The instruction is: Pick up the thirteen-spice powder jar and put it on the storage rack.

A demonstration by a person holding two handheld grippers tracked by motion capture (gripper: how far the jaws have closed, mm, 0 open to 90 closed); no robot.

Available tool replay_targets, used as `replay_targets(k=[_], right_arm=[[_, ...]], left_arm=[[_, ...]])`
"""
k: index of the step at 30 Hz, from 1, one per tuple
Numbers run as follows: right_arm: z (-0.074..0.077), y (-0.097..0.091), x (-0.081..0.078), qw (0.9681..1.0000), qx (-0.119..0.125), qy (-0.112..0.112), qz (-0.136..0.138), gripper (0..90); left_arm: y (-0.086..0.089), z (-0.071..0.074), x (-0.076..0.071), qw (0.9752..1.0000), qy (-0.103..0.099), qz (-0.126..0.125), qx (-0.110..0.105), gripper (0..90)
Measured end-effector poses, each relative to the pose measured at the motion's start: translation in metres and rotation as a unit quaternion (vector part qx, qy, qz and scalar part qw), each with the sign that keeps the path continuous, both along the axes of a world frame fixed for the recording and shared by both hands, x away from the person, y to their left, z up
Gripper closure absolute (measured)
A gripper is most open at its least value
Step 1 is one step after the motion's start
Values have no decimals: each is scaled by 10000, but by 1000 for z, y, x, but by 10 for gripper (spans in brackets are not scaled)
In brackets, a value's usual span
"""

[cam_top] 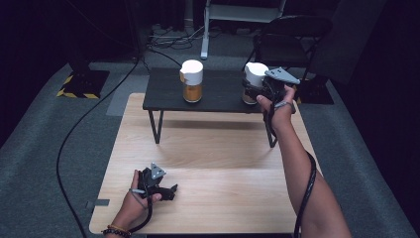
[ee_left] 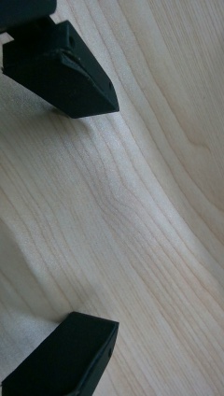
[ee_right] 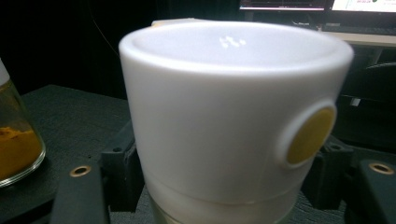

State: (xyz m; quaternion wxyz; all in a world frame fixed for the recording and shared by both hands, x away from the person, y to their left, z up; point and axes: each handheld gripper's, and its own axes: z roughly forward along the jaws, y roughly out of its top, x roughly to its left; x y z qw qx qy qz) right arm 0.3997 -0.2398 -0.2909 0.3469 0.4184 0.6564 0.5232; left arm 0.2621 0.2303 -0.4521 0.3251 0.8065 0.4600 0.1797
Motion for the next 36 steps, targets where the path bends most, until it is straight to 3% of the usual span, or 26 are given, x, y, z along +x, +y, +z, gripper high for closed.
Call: replay_targets(k=[12, 22, 30, 36], right_arm=[[-2, -2, 3, 10000, 49, 46, 5, 248], [-7, -4, 7, 9998, 169, 109, -76, 106], [-5, -5, 10, 9997, 102, 242, -32, 36], [-3, -1, 4, 9999, -50, 143, -2, 28]], left_arm=[[0, 0, 0, 10000, 0, 0, 0, 5], [0, 0, 0, 10000, -1, -1, 0, 4], [0, 0, 0, 10000, 0, 1, -2, 5], [0, 0, 0, 10000, 0, 0, 0, 5]])
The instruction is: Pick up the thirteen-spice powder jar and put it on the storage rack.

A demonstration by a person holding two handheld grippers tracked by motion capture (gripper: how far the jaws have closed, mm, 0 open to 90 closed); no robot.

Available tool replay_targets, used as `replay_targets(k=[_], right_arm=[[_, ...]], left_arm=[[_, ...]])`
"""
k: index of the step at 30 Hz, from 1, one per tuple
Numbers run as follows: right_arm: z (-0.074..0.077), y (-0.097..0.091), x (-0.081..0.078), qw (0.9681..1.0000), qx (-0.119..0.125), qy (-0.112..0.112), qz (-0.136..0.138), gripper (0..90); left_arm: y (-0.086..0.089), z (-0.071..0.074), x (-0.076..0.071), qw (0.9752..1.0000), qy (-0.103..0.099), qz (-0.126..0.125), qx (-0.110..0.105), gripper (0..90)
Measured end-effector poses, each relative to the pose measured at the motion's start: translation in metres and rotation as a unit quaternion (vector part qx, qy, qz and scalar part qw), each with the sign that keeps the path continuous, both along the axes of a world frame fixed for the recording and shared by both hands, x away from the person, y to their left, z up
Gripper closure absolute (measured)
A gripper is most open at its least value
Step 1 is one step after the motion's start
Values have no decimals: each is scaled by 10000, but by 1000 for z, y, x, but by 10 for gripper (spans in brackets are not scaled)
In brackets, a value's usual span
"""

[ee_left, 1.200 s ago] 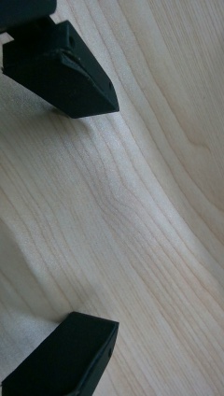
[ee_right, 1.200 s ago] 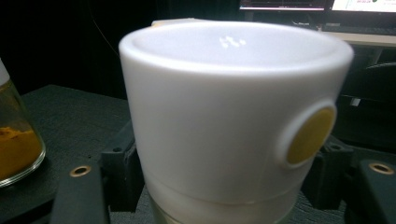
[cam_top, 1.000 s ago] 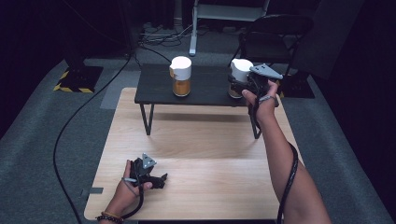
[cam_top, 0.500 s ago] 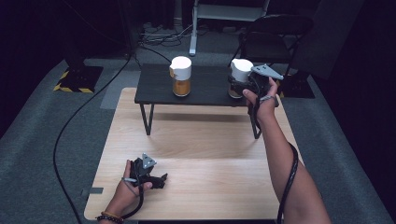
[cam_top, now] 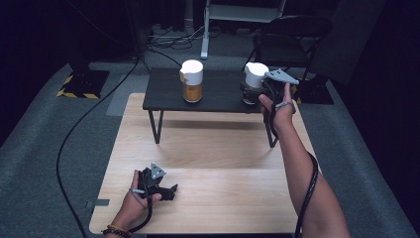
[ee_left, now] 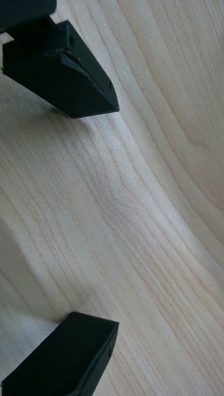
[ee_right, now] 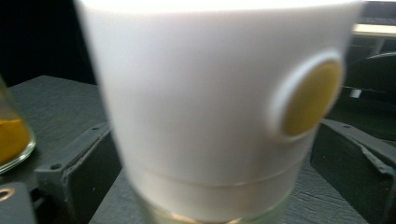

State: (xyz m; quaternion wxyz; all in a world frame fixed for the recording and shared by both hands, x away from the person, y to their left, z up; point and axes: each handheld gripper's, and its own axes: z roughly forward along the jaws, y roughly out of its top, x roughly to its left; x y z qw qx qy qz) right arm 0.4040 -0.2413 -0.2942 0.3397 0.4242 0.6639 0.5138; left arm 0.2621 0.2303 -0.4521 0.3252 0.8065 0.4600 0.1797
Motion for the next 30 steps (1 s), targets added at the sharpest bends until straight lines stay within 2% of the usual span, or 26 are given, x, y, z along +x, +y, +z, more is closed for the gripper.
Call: replay_targets(k=[3, 4, 7, 11, 13, 20, 24, 30], right_arm=[[0, 3, -5, 9998, -169, -60, -21, 26], [0, 5, -10, 9994, -321, -108, -82, 25], [0, 5, -14, 9993, -347, -143, -84, 24], [-2, 2, -23, 9990, -320, -289, -139, 22], [-3, 1, -28, 9984, -392, -392, -146, 21], [-7, -7, -47, 9968, -449, -658, -28, 21], [-11, -8, -59, 9944, -617, -853, 42, 18], [-20, -12, -75, 9915, -745, -1055, 139, 15]], left_arm=[[0, 0, 0, 10000, -1, 0, 2, 5], [0, 0, 0, 10000, -4, -4, 8, 5], [0, 0, 0, 10000, 0, 3, -1, 5], [0, 0, 0, 10000, 0, 0, 0, 4], [0, 0, 0, 10000, 0, 1, -1, 5], [0, 0, 0, 10000, 0, 0, 0, 5], [0, 0, 0, 10000, -3, -5, 8, 5], [0, 0, 0, 10000, 0, 0, 1, 5]])
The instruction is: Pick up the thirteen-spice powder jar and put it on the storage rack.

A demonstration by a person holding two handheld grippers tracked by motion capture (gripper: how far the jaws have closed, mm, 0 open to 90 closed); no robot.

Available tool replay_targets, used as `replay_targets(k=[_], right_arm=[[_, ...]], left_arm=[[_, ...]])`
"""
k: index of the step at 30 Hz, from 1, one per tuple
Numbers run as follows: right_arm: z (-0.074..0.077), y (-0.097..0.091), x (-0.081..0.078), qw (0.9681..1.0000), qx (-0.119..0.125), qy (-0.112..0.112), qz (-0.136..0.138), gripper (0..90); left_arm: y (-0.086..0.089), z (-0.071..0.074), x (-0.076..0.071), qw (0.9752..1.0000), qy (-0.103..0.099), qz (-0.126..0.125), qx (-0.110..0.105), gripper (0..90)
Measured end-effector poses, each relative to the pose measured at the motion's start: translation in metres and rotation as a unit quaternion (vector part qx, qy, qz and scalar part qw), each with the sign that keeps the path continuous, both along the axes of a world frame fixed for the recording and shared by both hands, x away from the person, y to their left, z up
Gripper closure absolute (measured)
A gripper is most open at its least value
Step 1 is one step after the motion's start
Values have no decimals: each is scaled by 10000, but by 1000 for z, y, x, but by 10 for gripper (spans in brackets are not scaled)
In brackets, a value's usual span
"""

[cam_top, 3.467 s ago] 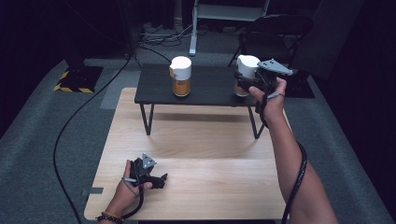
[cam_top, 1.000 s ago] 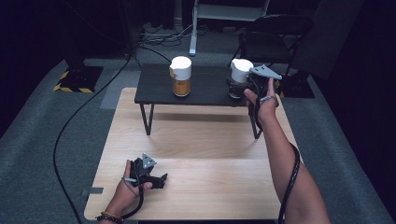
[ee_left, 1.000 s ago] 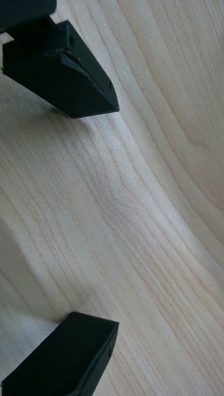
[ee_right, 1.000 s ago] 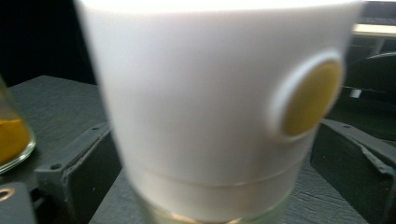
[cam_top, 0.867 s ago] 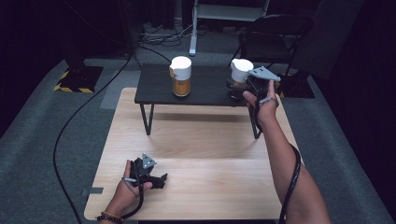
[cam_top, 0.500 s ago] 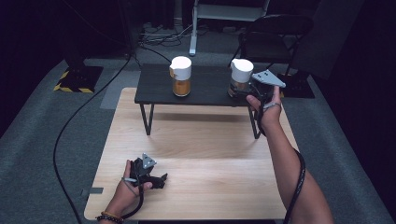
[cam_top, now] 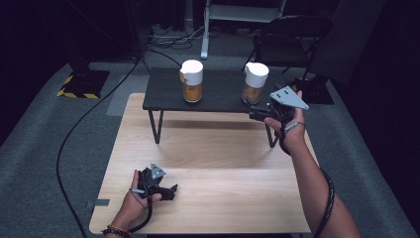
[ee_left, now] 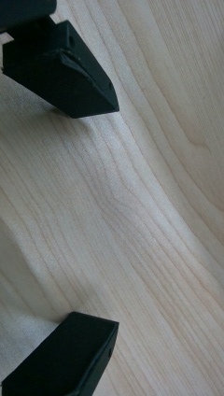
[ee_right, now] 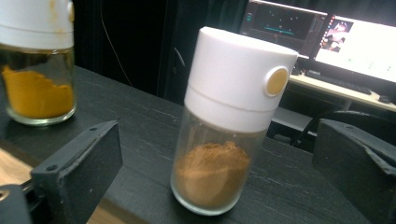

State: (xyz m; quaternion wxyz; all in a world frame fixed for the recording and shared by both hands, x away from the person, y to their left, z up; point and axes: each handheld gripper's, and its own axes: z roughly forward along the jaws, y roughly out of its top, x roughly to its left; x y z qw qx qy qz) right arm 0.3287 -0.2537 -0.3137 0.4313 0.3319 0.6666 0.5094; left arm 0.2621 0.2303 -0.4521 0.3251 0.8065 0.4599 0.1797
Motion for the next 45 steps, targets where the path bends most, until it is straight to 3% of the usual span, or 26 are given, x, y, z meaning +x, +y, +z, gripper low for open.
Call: replay_targets(k=[5, 10, 22, 30, 45], right_arm=[[-8, -4, -11, 9998, -97, -83, 123, 14], [-17, -8, -21, 9988, -425, -133, 222, 15], [-44, -16, -37, 9970, -644, -59, 435, 15], [-63, -17, -47, 9937, -1006, -83, 477, 15], [-97, -25, -61, 9914, -1053, 435, 644, 14]], left_arm=[[0, 0, 0, 10000, 0, 1, -2, 5], [0, 0, 0, 10000, 0, 0, 1, 4], [0, 0, 0, 10000, -4, -3, 7, 4], [0, 0, 0, 10000, -5, -4, 7, 5], [0, 0, 0, 10000, -1, 1, 0, 5]])
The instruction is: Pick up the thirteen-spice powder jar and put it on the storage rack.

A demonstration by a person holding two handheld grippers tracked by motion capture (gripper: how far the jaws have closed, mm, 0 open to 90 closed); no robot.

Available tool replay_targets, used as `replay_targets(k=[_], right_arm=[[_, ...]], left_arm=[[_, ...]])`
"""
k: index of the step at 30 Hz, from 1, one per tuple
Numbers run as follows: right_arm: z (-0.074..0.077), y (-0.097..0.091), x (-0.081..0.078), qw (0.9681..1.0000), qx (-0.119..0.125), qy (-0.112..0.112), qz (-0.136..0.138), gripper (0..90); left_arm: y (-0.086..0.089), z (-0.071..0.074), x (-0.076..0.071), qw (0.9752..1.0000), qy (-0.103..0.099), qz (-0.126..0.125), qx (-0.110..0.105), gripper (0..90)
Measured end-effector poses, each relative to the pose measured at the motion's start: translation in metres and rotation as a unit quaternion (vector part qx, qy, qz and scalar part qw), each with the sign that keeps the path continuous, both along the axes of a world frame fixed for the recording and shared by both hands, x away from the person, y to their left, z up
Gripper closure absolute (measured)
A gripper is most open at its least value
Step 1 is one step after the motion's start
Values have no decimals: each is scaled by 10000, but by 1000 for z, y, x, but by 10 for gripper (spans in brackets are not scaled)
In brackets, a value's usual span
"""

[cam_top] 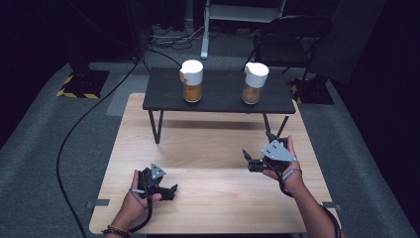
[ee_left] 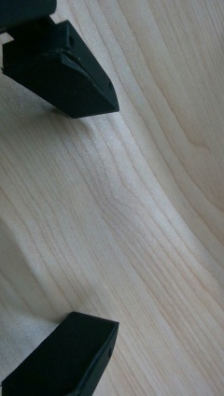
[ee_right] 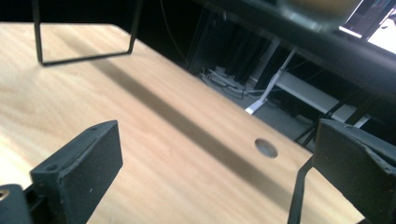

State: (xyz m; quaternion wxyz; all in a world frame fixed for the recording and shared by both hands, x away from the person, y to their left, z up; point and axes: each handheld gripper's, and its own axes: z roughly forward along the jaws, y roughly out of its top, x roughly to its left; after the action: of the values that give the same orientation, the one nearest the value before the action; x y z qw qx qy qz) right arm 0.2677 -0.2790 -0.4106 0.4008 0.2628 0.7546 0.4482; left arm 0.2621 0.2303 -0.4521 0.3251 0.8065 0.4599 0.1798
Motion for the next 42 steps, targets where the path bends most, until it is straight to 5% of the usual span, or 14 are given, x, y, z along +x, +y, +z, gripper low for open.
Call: replay_targets(k=[11, 22, 42], right_arm=[[-23, -7, -9, 9983, -394, 425, 1, 14], [-41, -18, -14, 9932, -693, 875, -341, 14], [-50, -61, -14, 9783, -508, 1811, -865, 19]], left_arm=[[0, 0, 0, 10000, -1, 1, 1, 4], [0, 0, 0, 10000, 0, 7, 2, 5], [-1, 0, 0, 10000, -2, 14, 12, 5]])
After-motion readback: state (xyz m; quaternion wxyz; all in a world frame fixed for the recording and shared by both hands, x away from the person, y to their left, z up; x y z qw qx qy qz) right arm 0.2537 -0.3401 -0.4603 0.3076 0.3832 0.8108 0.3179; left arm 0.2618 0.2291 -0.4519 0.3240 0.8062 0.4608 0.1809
